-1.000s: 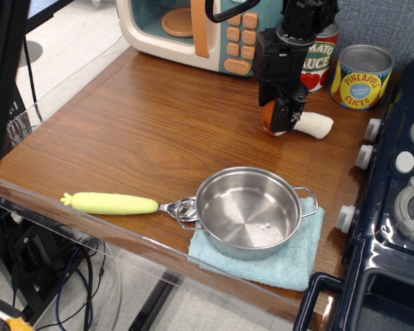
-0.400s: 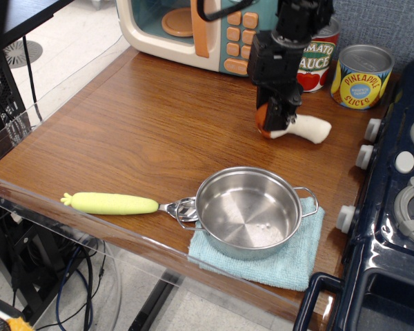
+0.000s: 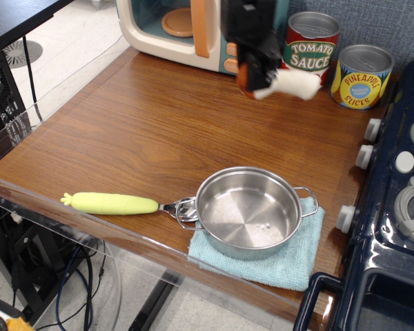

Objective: PICK UP THE BLENDER AND PUT ANOTHER SIDE OF THE TABLE

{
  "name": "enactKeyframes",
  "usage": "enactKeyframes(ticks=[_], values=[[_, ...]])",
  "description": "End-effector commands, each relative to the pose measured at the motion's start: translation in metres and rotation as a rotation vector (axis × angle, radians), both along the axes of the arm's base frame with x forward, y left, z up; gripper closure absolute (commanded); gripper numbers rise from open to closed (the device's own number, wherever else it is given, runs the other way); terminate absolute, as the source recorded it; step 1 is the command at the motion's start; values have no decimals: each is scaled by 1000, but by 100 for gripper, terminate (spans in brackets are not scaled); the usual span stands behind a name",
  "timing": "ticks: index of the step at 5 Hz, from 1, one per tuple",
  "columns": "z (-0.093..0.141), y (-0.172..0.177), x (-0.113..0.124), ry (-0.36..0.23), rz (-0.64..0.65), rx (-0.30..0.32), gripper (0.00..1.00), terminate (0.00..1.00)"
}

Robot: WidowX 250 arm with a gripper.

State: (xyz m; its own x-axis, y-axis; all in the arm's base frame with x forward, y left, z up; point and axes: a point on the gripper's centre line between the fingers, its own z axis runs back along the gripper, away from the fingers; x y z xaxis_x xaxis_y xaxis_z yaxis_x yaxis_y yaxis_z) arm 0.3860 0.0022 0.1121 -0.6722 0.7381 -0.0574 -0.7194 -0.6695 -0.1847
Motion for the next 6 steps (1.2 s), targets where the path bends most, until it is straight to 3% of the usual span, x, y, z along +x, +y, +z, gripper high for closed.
enactKeyframes(ticks=[1,2,4,6], values=[[36,84,-23,-85,146,20,100,0],[27,133,-29,-77,247,27,100,0],[3,198,-26,-29,379,46,100,0],[-31,219,-16,46,434,61,100,0]])
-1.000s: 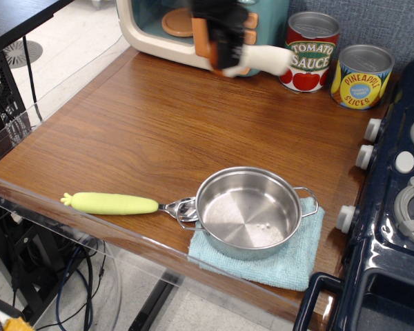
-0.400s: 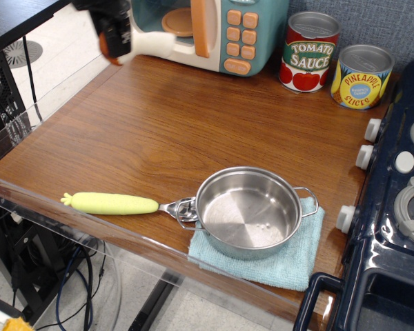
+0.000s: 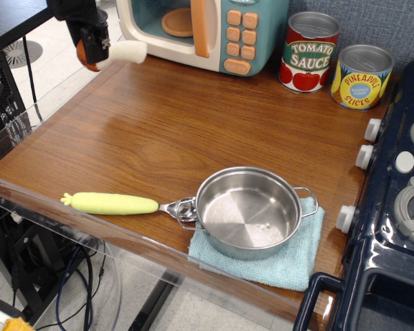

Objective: PICK UP THE BLENDER AND PUT ANOTHER SIDE OF THE TABLE

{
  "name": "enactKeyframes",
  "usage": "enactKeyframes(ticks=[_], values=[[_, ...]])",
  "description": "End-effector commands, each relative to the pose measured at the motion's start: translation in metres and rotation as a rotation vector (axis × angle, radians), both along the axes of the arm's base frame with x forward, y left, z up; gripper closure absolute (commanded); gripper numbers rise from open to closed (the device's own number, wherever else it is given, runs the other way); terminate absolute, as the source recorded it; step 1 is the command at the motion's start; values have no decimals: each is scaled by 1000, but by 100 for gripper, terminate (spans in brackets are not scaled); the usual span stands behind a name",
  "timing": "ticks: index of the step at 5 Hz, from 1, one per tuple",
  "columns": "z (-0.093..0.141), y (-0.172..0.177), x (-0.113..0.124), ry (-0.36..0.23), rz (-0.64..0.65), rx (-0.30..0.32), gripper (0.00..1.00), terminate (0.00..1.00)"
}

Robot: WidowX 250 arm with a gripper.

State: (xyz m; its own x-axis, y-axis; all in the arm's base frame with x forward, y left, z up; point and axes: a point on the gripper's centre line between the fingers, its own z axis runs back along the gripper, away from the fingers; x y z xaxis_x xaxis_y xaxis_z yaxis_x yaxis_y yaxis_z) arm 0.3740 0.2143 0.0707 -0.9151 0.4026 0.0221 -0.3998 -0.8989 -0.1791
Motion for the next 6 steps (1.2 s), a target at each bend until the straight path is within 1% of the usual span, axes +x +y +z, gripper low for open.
enactKeyframes(ticks=[1,2,3,4,5,6], values=[[2,4,1,12,6,21,100,0],[-5,2,2,31,54,-7,0,0],[7,-1,0,12,85,-4,0,0],[11,-4,0,19,82,23,0,0],[19,-4,-1,10,88,18,0,0],[49,-5,-3,-62,112,11,0,0]])
